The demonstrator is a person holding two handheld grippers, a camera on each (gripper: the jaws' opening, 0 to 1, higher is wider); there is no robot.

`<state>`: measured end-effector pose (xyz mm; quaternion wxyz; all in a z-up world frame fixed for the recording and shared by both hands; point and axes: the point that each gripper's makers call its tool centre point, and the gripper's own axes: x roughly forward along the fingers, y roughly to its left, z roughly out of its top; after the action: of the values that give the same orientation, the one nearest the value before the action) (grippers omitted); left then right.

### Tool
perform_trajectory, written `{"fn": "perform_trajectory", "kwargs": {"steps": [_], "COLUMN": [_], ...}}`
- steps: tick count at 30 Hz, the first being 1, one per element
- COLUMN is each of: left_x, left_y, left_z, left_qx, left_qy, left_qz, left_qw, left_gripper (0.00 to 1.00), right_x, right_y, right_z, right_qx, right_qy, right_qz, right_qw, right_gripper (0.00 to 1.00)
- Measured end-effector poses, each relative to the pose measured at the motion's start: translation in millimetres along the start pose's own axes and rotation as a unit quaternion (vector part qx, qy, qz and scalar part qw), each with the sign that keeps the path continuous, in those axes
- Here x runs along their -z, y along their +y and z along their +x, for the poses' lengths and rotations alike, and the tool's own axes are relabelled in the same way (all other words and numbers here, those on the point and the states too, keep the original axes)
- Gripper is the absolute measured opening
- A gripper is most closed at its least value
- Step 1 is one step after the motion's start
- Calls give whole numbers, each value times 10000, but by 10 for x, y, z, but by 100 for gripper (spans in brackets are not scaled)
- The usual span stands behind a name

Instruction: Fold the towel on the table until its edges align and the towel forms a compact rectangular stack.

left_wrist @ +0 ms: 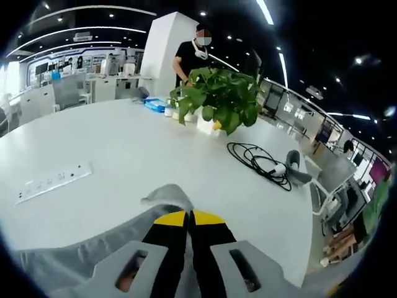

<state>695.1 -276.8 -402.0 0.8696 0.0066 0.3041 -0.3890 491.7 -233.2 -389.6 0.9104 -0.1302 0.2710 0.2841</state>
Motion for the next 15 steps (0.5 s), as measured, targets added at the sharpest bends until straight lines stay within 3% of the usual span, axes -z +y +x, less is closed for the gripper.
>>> {"fn": "perform_trajectory", "kwargs": {"steps": [10,15], "left_x": [61,52], "left_y": [183,390], "left_z": [-258,-345], "left_qx": [-100,-154], "left_qy": [-45,-87], "left_qz": [-71,-117], "left_qw": [9999,9998], "left_gripper": [1,1], "right_x": [-132,-238], "right_y": [224,347], "right_z": [117,191], "right_qx": [-145,-234], "right_qy": [-85,-125], "right_qz": [136,98], "right_qw": [9998,9996], "right_gripper": [0,0]}}
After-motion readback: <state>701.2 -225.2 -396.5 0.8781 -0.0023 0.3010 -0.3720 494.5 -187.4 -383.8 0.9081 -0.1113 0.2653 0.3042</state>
